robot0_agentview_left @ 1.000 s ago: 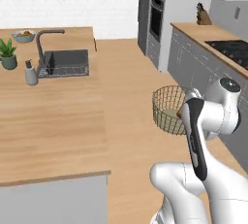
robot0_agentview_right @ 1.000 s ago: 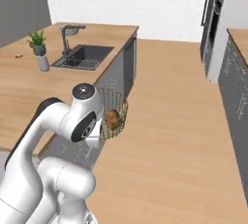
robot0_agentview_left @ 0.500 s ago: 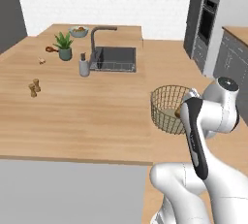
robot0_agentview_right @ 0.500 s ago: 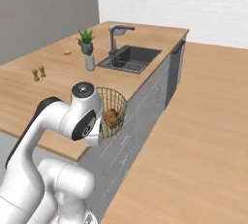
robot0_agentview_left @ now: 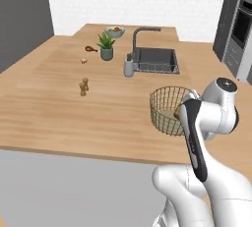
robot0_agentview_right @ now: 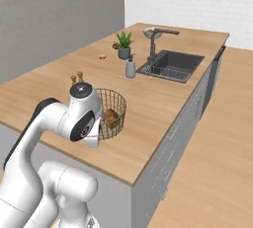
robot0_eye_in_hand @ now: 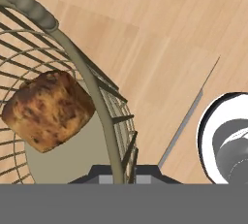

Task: Open the cabinet, pick up the bread from the cabinet and place it in the basket. Then move the basket to the dining counter.

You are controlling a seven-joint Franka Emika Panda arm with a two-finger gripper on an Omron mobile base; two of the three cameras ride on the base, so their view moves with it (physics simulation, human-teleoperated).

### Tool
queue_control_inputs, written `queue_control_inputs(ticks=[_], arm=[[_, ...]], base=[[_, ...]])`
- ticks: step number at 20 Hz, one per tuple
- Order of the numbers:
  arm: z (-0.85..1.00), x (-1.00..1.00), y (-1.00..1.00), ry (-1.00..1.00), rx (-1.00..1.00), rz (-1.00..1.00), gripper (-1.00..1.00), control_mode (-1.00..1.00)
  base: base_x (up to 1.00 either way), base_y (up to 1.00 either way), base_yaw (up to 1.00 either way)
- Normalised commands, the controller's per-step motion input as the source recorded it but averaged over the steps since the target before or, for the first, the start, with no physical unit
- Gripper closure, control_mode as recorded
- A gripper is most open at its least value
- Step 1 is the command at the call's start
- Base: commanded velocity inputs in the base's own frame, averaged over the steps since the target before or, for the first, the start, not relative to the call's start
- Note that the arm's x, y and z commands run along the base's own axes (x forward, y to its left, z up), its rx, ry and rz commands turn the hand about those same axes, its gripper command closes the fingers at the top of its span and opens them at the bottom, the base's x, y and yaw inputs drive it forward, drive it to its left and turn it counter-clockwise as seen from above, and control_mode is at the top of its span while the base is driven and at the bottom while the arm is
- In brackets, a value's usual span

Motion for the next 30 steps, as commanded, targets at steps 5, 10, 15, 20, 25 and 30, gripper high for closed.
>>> queue_control_inputs(ticks=[5, 10, 15, 20, 25, 30], arm=[[0.00, 0.00, 0.00, 0.00, 0.00, 0.00, 1.00, 1.00], [0.00, 0.00, 0.00, 0.00, 0.00, 0.00, 1.00, 1.00], [0.00, 0.00, 0.00, 0.00, 0.00, 0.00, 1.00, 1.00], [0.00, 0.00, 0.00, 0.00, 0.00, 0.00, 1.00, 1.00], [0.00, 0.00, 0.00, 0.00, 0.00, 0.00, 1.00, 1.00], [0.00, 0.00, 0.00, 0.00, 0.00, 0.00, 1.00, 1.00]], base=[[0.36, 1.00, 0.12], [0.49, 1.00, 0.03], [-0.13, 1.00, 0.06], [-0.38, 0.87, 0.01], [0.33, 1.00, 0.04], [0.29, 1.00, 0.05]])
